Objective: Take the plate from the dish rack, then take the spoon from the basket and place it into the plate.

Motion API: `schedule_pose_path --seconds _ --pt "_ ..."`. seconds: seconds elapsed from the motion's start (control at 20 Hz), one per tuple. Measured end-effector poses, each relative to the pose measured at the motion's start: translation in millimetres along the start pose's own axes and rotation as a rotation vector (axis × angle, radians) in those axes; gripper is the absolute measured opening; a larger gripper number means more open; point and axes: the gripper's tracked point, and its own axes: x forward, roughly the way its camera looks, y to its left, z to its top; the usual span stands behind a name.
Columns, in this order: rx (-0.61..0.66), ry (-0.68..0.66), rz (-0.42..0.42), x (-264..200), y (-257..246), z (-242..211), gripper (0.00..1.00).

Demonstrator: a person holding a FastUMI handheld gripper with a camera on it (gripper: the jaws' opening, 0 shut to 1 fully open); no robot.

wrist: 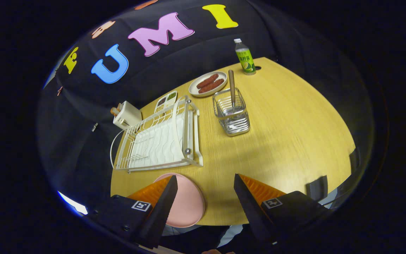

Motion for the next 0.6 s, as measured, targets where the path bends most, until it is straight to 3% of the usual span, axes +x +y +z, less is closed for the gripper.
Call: schedule_pose_path --seconds 0.25,0.6 --pt "-0.115 -0.202 -0.098 13.8 -19.7 73.0 0.99" --pt "-0.209 -0.396 -0.175 83.1 -43.3 142.4 0.98"
